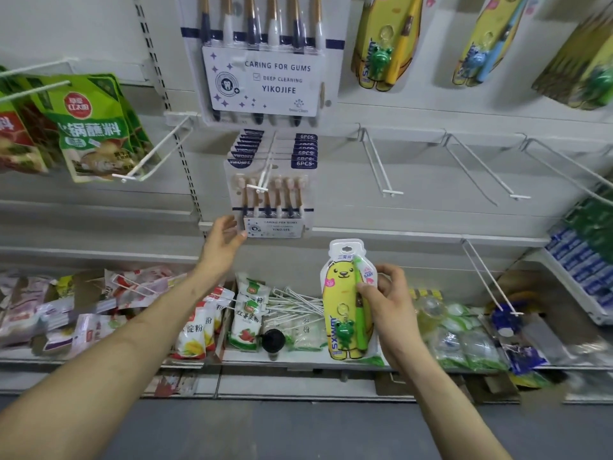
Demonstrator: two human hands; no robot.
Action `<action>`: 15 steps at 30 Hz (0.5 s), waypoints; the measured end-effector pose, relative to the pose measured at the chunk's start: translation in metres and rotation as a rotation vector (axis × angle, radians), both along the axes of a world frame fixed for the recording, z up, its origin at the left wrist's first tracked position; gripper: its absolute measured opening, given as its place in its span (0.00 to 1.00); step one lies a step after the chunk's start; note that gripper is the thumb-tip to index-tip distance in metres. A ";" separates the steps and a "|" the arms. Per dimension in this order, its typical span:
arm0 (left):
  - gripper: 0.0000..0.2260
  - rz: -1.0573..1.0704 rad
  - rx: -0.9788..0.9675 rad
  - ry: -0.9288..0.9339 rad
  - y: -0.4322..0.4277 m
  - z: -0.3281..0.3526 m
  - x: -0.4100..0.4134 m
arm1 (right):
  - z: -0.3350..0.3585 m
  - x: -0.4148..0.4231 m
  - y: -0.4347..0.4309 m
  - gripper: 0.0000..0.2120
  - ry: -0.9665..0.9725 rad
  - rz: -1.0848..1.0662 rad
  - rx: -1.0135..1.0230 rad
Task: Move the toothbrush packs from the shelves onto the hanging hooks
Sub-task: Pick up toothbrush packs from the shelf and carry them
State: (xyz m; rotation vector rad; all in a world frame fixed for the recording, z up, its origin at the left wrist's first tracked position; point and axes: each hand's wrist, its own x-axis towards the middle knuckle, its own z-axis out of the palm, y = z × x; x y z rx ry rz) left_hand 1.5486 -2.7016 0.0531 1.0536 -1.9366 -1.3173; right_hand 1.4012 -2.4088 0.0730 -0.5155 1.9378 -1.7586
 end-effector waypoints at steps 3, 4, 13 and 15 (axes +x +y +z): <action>0.23 -0.033 -0.042 -0.023 0.036 0.004 0.009 | 0.003 0.001 0.005 0.14 -0.007 0.029 -0.017; 0.21 -0.058 -0.061 -0.031 0.051 0.006 0.012 | 0.004 0.002 0.007 0.14 -0.006 0.040 -0.024; 0.13 -0.285 0.018 0.137 0.185 0.072 0.018 | 0.045 0.015 0.006 0.11 -0.001 0.098 -0.205; 0.14 -0.279 0.034 0.167 0.198 0.084 0.017 | 0.058 0.017 0.007 0.11 -0.004 0.108 -0.253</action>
